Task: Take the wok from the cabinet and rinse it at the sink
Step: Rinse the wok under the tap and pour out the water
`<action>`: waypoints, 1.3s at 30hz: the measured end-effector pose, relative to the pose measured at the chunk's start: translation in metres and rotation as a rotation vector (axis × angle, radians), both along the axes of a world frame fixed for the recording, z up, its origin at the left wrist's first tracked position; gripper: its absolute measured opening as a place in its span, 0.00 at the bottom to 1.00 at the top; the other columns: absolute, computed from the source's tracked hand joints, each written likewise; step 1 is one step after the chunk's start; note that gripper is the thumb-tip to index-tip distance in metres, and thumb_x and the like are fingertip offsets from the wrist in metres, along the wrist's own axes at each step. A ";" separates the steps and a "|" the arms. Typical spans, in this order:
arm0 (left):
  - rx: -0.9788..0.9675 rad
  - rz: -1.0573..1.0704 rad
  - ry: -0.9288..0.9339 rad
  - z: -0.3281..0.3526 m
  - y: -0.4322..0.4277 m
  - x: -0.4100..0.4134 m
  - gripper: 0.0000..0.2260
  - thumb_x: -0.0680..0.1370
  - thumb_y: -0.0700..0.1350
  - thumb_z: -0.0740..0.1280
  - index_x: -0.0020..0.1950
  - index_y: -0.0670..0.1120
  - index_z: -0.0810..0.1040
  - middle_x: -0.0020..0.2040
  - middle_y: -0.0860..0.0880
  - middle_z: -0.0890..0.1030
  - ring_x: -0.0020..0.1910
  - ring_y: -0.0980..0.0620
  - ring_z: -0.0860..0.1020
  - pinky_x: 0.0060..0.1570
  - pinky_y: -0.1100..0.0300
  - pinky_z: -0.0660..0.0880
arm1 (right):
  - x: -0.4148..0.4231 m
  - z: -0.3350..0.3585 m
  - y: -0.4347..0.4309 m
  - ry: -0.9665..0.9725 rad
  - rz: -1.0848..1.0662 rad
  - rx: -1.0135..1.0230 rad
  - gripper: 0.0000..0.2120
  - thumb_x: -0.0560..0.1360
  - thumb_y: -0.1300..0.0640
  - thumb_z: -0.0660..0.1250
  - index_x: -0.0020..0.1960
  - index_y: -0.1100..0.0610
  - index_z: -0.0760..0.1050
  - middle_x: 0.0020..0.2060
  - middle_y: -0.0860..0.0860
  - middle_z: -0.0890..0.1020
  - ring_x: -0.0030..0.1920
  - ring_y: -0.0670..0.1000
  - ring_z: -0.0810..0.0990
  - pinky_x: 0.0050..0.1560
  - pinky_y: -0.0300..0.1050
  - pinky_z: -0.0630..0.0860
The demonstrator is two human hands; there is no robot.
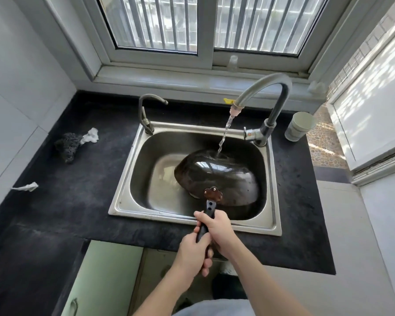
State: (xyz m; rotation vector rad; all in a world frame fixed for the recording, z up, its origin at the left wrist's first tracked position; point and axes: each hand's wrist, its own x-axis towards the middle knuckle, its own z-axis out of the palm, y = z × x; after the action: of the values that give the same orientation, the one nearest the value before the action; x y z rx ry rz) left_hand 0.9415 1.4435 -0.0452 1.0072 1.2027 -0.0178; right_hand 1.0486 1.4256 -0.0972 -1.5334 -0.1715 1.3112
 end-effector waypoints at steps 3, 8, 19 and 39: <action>-0.151 0.131 -0.099 0.012 0.001 0.008 0.11 0.83 0.46 0.59 0.50 0.40 0.75 0.30 0.48 0.73 0.23 0.55 0.68 0.20 0.63 0.64 | 0.010 0.009 0.009 -0.085 0.087 -0.040 0.11 0.76 0.60 0.71 0.37 0.60 0.74 0.28 0.53 0.79 0.29 0.51 0.80 0.35 0.46 0.78; -0.336 0.296 -0.229 0.030 0.013 0.021 0.08 0.83 0.45 0.58 0.50 0.43 0.72 0.28 0.49 0.71 0.21 0.57 0.65 0.17 0.66 0.61 | 0.025 0.030 0.027 -0.146 0.164 -0.093 0.11 0.74 0.64 0.72 0.38 0.60 0.72 0.27 0.54 0.78 0.27 0.51 0.79 0.32 0.45 0.77; -0.573 0.493 -0.365 0.017 0.015 0.009 0.08 0.82 0.48 0.60 0.47 0.45 0.72 0.27 0.51 0.68 0.18 0.60 0.62 0.14 0.70 0.57 | 0.015 0.022 0.042 -0.463 0.335 -0.270 0.11 0.65 0.50 0.74 0.35 0.58 0.78 0.36 0.57 0.87 0.37 0.55 0.85 0.44 0.53 0.81; -0.415 0.271 -0.406 -0.017 0.004 -0.024 0.10 0.81 0.50 0.63 0.54 0.45 0.67 0.30 0.51 0.67 0.20 0.59 0.62 0.16 0.68 0.58 | -0.014 0.002 0.017 -0.270 0.143 -0.048 0.10 0.73 0.57 0.77 0.40 0.61 0.77 0.28 0.55 0.82 0.29 0.54 0.82 0.34 0.46 0.79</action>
State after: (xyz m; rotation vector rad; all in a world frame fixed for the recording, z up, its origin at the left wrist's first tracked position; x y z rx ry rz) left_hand 0.9170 1.4475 -0.0626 0.4505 0.9014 0.1398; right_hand 1.0350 1.4426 -0.0950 -1.7629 -0.4309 1.2208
